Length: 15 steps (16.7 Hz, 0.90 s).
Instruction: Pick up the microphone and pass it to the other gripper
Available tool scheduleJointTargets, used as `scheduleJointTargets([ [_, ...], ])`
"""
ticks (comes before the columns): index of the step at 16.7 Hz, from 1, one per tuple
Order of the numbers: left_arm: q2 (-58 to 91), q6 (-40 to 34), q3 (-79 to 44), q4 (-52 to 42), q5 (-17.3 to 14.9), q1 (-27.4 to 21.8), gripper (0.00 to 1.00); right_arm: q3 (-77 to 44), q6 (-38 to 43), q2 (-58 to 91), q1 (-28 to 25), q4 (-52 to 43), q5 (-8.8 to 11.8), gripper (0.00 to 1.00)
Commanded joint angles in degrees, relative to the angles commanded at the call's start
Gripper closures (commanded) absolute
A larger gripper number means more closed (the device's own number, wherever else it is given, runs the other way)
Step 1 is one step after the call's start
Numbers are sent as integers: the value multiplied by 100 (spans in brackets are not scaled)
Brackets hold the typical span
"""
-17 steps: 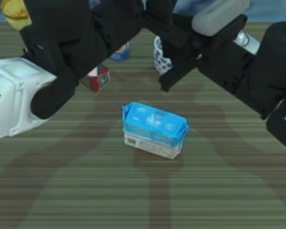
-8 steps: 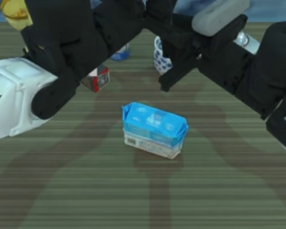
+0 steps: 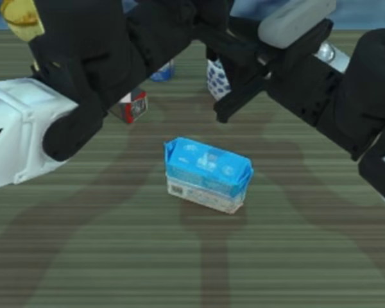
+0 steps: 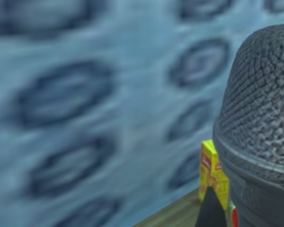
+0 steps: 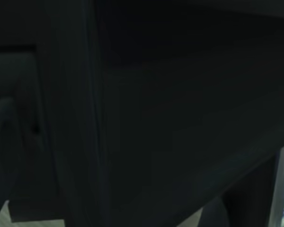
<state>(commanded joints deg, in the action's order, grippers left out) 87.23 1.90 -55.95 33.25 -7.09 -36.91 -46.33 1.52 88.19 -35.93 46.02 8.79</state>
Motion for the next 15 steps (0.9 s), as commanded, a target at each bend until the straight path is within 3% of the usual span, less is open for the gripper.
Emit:
scheduleJointTargets([
  [6,0,0,0,0,0,0,100,0,0,0,0,0,0,2],
  [15,-51,37,-61,-11,50,-11,100,47,-18,57,51,-8,-32,0],
])
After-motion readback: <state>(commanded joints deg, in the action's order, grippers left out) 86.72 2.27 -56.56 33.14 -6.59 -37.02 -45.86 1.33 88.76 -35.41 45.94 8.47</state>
